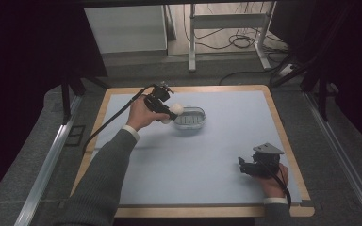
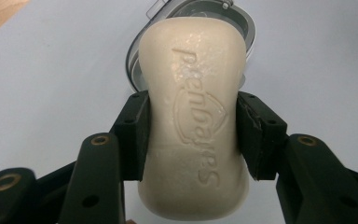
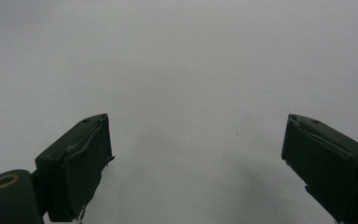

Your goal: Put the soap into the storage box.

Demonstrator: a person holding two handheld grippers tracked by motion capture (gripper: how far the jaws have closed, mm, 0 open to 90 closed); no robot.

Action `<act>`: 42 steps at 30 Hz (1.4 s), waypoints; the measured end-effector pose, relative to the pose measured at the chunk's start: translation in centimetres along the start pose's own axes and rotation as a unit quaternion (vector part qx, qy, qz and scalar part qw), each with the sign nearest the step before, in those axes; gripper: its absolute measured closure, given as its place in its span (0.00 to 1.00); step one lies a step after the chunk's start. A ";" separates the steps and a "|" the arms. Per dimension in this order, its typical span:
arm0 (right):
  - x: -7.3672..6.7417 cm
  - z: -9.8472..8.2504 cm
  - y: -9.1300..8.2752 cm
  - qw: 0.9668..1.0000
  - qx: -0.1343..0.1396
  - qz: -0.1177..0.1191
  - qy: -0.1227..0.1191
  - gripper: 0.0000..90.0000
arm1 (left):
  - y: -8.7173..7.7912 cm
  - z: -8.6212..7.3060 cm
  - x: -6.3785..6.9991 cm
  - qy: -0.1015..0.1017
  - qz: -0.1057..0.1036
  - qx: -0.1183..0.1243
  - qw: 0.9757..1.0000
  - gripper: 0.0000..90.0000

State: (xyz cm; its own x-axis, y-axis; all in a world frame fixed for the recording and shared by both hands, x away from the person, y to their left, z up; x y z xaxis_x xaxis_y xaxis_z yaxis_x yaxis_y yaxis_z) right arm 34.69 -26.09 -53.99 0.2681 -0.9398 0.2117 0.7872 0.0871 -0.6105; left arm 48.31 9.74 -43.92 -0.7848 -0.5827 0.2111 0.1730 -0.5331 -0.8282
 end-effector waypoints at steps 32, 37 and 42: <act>-0.5 0.2 0.0 1.000 0.001 0.006 -0.006 0.09 | 5.2 4.0 -0.4 0.062 -0.011 -0.032 0.997 0.55; -0.3 0.2 0.0 1.000 0.002 0.005 -0.004 0.09 | 6.2 4.4 -0.3 0.066 -0.021 -0.031 0.997 0.55; -0.4 0.2 0.0 1.000 0.000 0.006 -0.003 0.09 | 7.3 4.1 -0.3 0.075 -0.015 -0.046 0.996 0.55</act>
State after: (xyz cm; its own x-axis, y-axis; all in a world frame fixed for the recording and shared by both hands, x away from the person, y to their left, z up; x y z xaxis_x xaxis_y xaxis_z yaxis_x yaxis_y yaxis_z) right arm 34.71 -25.67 -53.98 0.2811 -0.9366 0.2090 0.7844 0.0988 -0.6124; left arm 52.25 3.56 -47.88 -0.8704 -0.4648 0.1627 0.0977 -0.4867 -0.8681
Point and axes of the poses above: each handheld gripper's, and its own axes: y roughly forward along the jaws, z roughly out of its top, x roughly to its right, the point moved 3 cm from there along y, roughly forward along the jaws, and after that the axes turned 8 degrees about -z, right-handed, at the moved point
